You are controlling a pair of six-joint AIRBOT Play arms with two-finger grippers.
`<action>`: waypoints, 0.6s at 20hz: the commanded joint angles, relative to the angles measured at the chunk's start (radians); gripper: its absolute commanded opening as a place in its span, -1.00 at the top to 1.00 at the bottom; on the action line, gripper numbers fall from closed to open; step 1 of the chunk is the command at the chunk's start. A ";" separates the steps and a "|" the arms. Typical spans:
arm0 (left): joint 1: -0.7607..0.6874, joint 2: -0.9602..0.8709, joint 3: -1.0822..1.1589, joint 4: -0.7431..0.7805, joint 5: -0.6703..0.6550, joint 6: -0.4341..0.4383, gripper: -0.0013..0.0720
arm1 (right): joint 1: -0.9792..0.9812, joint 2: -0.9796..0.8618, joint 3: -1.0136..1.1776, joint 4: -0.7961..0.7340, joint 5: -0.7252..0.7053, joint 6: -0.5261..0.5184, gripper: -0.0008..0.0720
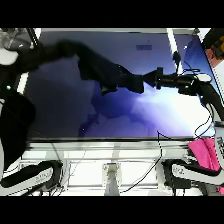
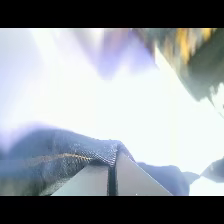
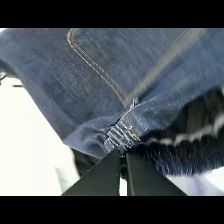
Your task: Fold the clothes and pants, and hang the long-sleeved shirts on hangers.
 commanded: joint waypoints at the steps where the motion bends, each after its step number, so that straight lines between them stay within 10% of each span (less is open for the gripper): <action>1: -0.069 0.002 0.206 0.049 0.195 0.000 0.93 | -0.004 0.105 0.022 0.247 -0.008 0.000 0.93; 12: -0.066 -0.111 0.224 0.150 0.190 0.001 0.93 | 0.145 0.124 0.275 0.024 -0.657 0.003 0.93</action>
